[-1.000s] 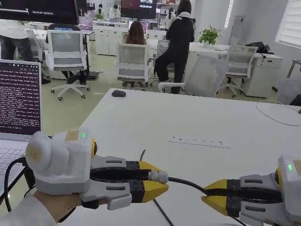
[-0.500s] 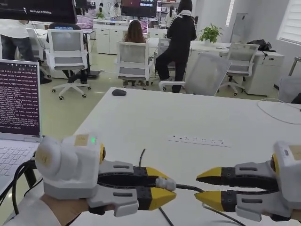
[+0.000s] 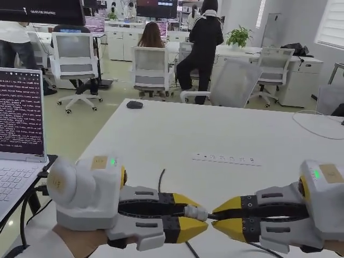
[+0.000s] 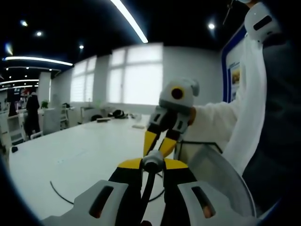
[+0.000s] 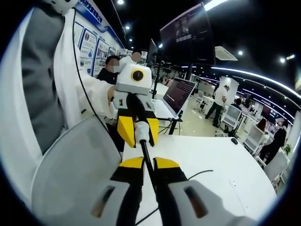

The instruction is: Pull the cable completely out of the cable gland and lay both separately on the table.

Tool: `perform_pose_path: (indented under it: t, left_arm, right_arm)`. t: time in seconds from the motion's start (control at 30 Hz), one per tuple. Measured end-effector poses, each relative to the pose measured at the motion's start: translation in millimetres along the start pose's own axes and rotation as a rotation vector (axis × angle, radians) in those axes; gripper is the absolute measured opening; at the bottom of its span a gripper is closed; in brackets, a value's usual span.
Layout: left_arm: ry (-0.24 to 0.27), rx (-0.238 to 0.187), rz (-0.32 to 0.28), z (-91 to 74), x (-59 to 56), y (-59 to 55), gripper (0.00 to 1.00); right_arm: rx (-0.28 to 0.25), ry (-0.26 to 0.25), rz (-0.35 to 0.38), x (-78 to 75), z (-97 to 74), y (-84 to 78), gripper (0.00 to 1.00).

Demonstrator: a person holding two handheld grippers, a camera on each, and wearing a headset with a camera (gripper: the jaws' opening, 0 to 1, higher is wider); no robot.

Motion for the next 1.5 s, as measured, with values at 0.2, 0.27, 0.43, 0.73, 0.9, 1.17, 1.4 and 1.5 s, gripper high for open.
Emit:
perform_pose_path:
  t: [0.2,0.27,0.43,0.73,0.9,1.17,1.4,1.5]
  left_arm:
    - [0.008,-0.005,-0.012,-1.9,1.9,-0.6,0.17]
    - [0.011,-0.005,-0.013,-2.7,2.2,-0.8,0.17]
    - [0.007,0.000,-0.015,-4.0,3.3,-1.6,0.17]
    - [0.018,-0.001,-0.030,-7.8,9.0,-4.3,0.17]
    - [0.033,0.003,-0.036,-15.2,14.9,-6.4,0.17]
    - [0.046,-0.009,-0.058,-22.6,21.6,-6.5,0.17]
    - [0.051,-0.030,-0.072,-26.2,24.8,-4.4,0.17]
    - [0.048,-0.032,-0.070,-26.9,24.6,-4.4,0.17]
  right_arm:
    - [0.002,0.000,-0.007,-0.7,1.9,0.7,0.05]
    - [0.002,-0.003,-0.004,-0.9,3.3,0.9,0.05]
    - [0.002,-0.004,-0.003,-0.7,5.0,0.4,0.05]
    - [0.012,-0.020,0.015,-4.0,3.2,-7.8,0.04]
    - [0.030,-0.048,0.044,-5.3,-3.3,-18.5,0.04]
    - [0.029,-0.082,0.084,-6.4,-12.4,-27.9,0.05]
    - [0.040,-0.098,0.102,-6.0,-13.0,-32.1,0.05]
    - [0.040,-0.098,0.106,-5.8,-11.8,-32.6,0.05]
Point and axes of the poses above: the centre of the closed fingertips' face, and the gripper's own axes: z roughly forward along the fingers, x roughly to its left, y roughly out of its top, the point moved 8 cm from there along -z, roughly backward along the fingers, and after that the axes turned 14 degrees about y, right-handed, at the moved point
